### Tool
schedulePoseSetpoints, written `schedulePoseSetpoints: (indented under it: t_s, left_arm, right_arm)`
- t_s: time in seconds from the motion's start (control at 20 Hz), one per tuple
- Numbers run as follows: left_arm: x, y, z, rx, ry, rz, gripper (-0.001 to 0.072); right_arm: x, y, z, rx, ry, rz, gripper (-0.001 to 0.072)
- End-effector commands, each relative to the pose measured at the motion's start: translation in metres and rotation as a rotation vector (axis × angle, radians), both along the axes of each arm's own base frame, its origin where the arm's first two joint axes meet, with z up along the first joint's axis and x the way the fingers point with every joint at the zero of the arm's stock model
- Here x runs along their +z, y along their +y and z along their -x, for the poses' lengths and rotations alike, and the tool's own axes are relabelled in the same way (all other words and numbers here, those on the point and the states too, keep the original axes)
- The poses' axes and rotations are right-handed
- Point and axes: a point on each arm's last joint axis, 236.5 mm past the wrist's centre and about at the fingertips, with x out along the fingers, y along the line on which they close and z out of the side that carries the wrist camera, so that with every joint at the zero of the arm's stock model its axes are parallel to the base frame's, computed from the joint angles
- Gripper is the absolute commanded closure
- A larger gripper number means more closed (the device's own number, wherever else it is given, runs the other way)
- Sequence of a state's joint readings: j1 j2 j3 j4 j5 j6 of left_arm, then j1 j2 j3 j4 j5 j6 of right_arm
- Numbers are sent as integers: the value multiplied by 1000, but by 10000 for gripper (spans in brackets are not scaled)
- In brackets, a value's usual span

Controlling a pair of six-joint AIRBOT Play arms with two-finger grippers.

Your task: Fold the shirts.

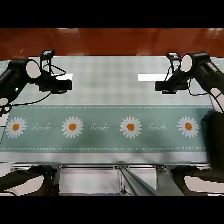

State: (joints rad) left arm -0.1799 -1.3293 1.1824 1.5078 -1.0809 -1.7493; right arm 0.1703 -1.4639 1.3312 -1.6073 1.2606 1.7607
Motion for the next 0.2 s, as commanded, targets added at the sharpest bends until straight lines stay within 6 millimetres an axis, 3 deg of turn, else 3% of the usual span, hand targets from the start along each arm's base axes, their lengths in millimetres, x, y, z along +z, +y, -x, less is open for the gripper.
schedulePoseSetpoints:
  t_s: [0.0, 0.15]
  left_arm:
    - [0, 0, 0, -1, 0, 0, 688]
    - [0, 0, 0, -1, 0, 0, 688]
  right_arm:
    - [0, 0, 0, 1, -1, 0, 688]
    - [0, 0, 0, 1, -1, 0, 688]
